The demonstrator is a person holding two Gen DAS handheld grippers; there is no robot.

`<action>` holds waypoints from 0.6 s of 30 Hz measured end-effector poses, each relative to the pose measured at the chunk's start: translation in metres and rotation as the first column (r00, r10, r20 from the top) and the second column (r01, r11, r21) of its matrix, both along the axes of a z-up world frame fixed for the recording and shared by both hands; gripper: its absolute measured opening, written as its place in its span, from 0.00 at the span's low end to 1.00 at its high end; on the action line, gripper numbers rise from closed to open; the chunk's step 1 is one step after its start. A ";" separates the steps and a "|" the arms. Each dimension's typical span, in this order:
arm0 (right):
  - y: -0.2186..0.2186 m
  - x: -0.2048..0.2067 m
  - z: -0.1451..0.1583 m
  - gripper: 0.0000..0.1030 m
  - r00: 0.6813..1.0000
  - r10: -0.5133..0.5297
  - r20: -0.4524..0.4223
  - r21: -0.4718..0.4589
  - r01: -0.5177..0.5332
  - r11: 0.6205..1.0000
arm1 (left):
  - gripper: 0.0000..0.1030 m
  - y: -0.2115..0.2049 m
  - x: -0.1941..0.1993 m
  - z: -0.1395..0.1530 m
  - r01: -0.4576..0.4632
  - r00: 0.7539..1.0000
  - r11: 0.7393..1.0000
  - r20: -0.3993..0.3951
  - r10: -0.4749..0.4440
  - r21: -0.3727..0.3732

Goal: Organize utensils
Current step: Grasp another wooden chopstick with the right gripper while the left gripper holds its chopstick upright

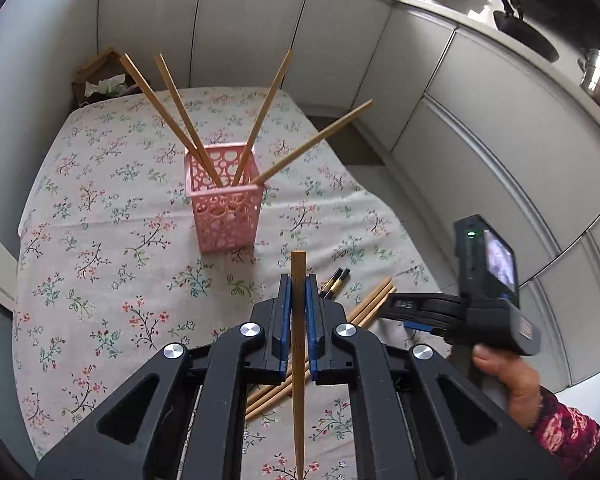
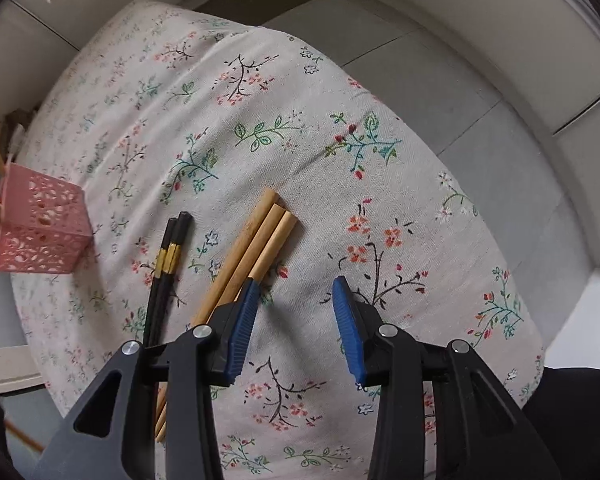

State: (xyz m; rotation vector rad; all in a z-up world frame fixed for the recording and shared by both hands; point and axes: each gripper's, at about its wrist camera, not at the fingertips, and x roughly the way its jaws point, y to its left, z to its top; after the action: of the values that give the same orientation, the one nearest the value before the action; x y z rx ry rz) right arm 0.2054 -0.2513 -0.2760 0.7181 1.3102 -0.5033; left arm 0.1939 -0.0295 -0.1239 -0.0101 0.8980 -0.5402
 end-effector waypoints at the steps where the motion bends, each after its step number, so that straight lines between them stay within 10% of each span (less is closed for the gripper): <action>1: 0.001 0.002 0.001 0.38 1.000 -0.001 -0.001 0.020 0.001 1.000 | 0.06 0.001 0.000 0.002 0.003 1.000 1.000 0.003 -0.003 -0.006; 18: 0.014 0.015 0.000 0.37 0.995 0.038 -0.093 -0.047 -0.042 0.998 | 0.07 0.013 0.001 0.015 0.000 1.000 0.997 0.013 0.000 -0.074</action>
State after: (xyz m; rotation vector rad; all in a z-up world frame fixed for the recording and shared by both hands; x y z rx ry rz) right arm 0.2203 -0.2372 -0.2759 0.6327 1.3906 -0.5394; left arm 0.1947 -0.0161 -0.1088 -0.0734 0.8649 -0.5726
